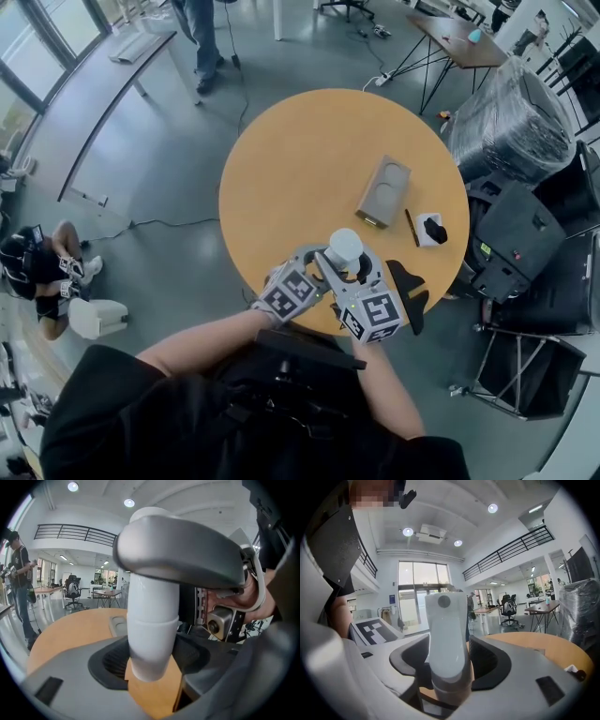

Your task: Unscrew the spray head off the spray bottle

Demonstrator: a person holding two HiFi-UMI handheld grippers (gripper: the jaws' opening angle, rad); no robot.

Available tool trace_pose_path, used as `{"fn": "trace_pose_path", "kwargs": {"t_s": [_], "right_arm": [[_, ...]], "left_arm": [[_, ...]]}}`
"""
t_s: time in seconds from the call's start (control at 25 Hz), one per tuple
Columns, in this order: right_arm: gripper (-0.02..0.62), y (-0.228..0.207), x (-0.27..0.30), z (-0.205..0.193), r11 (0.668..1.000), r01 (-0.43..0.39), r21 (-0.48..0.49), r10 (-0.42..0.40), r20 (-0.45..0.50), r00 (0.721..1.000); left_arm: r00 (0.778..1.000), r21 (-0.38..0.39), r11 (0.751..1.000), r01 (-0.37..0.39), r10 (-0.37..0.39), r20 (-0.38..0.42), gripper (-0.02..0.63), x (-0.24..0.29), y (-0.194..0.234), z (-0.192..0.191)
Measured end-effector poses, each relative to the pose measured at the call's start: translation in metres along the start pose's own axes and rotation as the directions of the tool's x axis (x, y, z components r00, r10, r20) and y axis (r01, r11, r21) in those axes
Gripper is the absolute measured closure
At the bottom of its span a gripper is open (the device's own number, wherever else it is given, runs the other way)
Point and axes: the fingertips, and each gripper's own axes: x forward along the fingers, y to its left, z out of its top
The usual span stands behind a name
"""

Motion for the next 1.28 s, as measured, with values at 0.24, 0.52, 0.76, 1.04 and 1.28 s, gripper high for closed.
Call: {"fn": "trace_pose_path", "kwargs": {"t_s": [0.24,0.52,0.76,1.04,1.28], "right_arm": [[0.353,0.002,0.0,0.005,1.0,-0.012,-0.014,0.012,0.021,1.0],[0.357,0.004,0.002,0.006,0.997,-0.071,-0.009,0.071,0.029,0.997],[0.359,0.007,0.002,0.012,0.993,-0.106,-0.055,0.108,0.032,0.994],[0.36,0.004,-0.001,0.026,0.981,-0.194,0.03,0.192,0.053,0.98],[0.38,0.021,-0.013,0.046,0.902,-0.422,0.094,0.417,0.072,0.906]], "left_arm": [[1.0,0.011,1.0,0.013,-0.013,0.019,0.301,-0.006,-0.001,0.002],[0.996,0.042,0.997,0.068,-0.071,0.058,0.301,-0.009,-0.002,0.003],[0.981,0.053,0.985,0.161,-0.166,0.104,0.302,-0.011,-0.005,0.01],[0.961,0.133,0.962,0.237,-0.252,0.117,0.302,-0.021,-0.004,0.021],[0.867,0.144,0.879,0.456,-0.475,0.153,0.304,-0.035,-0.026,0.033]]}}
